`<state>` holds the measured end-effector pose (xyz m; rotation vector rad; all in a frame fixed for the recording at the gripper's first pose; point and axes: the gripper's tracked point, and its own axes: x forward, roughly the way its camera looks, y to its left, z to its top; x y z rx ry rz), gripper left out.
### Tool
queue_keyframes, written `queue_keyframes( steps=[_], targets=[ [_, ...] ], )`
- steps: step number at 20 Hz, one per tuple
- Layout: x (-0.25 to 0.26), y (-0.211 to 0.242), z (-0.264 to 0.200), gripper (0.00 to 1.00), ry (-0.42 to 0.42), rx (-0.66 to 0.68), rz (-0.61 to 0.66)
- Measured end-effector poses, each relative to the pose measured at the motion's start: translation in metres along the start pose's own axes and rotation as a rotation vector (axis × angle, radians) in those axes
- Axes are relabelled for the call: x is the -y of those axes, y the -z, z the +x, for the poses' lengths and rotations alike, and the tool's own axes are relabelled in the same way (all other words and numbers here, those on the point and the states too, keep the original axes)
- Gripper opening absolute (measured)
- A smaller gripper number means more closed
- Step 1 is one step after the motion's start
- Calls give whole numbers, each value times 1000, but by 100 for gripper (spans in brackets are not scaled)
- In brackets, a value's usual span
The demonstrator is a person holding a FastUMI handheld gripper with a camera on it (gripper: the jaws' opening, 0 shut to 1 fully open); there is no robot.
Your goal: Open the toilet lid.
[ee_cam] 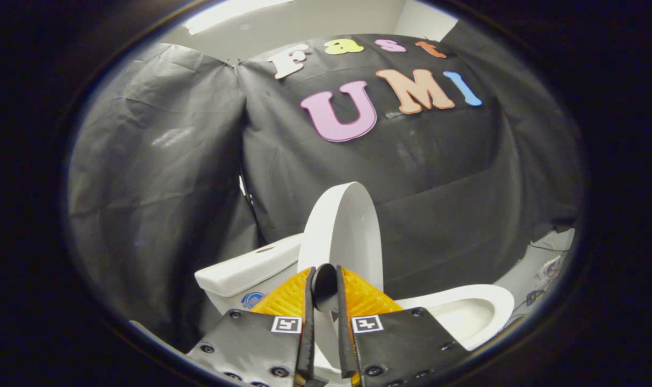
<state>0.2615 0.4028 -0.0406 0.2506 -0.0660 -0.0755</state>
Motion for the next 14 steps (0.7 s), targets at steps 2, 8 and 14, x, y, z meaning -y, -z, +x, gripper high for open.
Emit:
queue_keyframes(
  steps=[2, 8, 14],
  targets=[
    [-6, 1, 3, 20, -25, -6, -9],
    [-26, 6, 10, 19, -89, -20, -49],
    [-44, 10, 19, 19, -149, -48, -90]
  ],
)
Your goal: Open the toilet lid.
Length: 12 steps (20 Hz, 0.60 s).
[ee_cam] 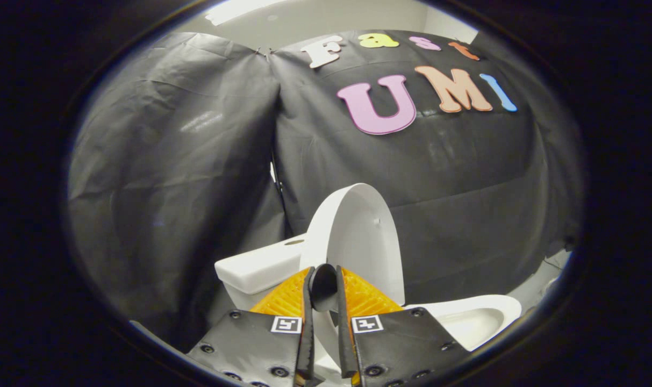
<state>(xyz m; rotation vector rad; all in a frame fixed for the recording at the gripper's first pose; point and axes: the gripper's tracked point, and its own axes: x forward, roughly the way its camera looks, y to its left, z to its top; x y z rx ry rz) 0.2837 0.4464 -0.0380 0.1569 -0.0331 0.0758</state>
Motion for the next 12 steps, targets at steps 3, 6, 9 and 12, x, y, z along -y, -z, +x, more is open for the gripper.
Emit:
queue_keyframes(
  steps=[3, 6, 9, 12],
  targets=[
    [-8, 2, 4, 19, -23, -5, -5],
    [-16, 4, 10, 19, -54, -20, -35],
    [-29, 8, 18, 24, -98, -38, -48],
    [-34, 7, 25, 28, -117, -46, -70]
  ],
)
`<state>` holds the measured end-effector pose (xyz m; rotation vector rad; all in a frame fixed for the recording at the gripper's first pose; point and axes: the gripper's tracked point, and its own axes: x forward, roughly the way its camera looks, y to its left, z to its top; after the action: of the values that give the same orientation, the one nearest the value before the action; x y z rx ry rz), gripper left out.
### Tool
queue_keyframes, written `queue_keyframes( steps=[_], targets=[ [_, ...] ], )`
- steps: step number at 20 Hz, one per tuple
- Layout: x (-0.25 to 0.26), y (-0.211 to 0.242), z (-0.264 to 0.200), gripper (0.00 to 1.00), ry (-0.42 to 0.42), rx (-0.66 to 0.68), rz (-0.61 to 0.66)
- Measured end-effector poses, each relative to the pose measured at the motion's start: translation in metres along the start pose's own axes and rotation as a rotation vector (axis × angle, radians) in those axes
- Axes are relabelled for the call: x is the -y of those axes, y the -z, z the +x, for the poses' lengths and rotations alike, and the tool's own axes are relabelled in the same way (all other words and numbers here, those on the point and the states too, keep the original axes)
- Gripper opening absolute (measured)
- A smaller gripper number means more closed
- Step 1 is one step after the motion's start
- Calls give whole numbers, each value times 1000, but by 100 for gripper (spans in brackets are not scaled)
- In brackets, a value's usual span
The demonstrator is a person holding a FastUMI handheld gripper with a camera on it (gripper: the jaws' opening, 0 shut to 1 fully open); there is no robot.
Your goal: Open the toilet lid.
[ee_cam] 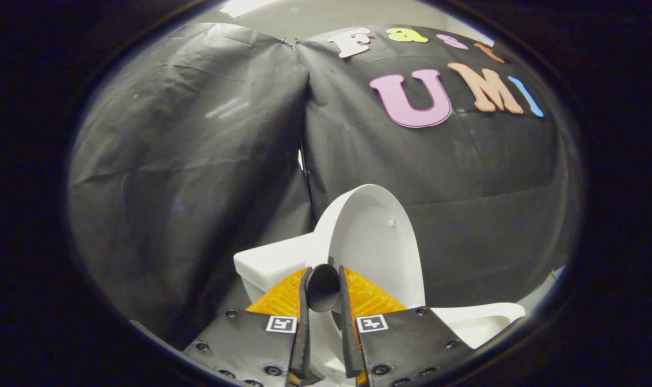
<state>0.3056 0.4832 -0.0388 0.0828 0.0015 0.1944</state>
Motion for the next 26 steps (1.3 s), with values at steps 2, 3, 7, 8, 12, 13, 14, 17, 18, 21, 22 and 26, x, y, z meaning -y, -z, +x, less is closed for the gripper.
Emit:
queue_keyframes(
  steps=[2, 3, 7, 8, 12, 13, 14, 17, 18, 21, 22, 26],
  targets=[
    [-5, 5, 5, 29, -22, -15, -5],
    [-8, 4, 5, 30, -37, -9, -2],
    [-14, 7, 5, 33, -52, -26, -20],
    [-17, 8, 7, 33, -67, -31, -20],
    [-21, 7, 6, 44, -87, -27, 2],
    [-21, 8, 7, 46, -88, -28, 8],
    [-25, 7, 7, 49, -105, -28, 17],
    [-25, 7, 4, 50, -106, -43, 4],
    [-23, 5, 4, 51, -111, -43, -3],
    [-24, 1, 3, 52, -131, -45, -3],
    [-26, 0, 1, 53, -138, -47, -9],
    [-59, -30, -25, 55, -291, 36, -7]
  ],
)
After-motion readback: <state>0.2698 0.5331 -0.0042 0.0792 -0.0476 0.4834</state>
